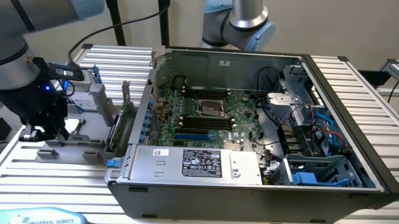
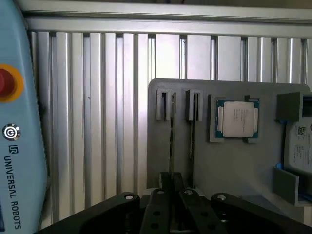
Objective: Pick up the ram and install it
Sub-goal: 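Pick up the ram and move it above insertion slot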
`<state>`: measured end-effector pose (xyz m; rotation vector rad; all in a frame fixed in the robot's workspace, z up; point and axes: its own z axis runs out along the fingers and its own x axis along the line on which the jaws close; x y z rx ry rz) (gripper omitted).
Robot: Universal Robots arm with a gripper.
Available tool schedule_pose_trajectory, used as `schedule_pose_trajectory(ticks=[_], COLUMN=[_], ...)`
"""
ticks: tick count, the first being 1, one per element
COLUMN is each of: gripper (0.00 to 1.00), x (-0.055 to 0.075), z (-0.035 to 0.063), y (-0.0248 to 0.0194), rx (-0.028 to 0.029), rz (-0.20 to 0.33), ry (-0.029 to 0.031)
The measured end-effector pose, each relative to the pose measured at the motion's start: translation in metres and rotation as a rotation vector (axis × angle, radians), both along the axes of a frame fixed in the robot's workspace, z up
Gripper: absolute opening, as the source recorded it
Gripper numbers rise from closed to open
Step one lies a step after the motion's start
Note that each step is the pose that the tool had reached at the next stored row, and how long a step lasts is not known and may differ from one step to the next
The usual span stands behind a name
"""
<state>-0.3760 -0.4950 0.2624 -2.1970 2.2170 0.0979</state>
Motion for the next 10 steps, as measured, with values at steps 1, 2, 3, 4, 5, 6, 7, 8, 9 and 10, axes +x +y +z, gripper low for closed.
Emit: schedule_pose_trajectory(ticks=[1, 2, 3, 4, 5, 6, 7, 8, 9, 10], gripper=[0.14, 0.14, 0.14, 0.14, 0.14, 0.14, 0.14, 0.14, 0.14, 0.14], x=[0.001, 0.003, 0.004, 0.006, 0.007, 0.009, 0.010, 0.012, 0.014, 0.016], z=[0.0045, 0.0091, 0.0136, 0.0181, 0.0226, 0.0272, 0.0318, 0.0362, 0.0408, 0.0453], y=[0.0000, 0.0000, 0.0000, 0.0000, 0.0000, 0.0000, 0.0000, 0.0000, 0.0000, 0.0000], rx=[0.0003, 0.0004, 0.0004, 0.0004, 0.0005, 0.0005, 0.0005, 0.0005, 0.0005, 0.0005], rz=[0.001, 0.002, 0.003, 0.004, 0.004, 0.005, 0.006, 0.007, 0.008, 0.010], ry=[0.0000, 0.0000, 0.0001, 0.0002, 0.0002, 0.0002, 0.0002, 0.0002, 0.0002, 0.0003])
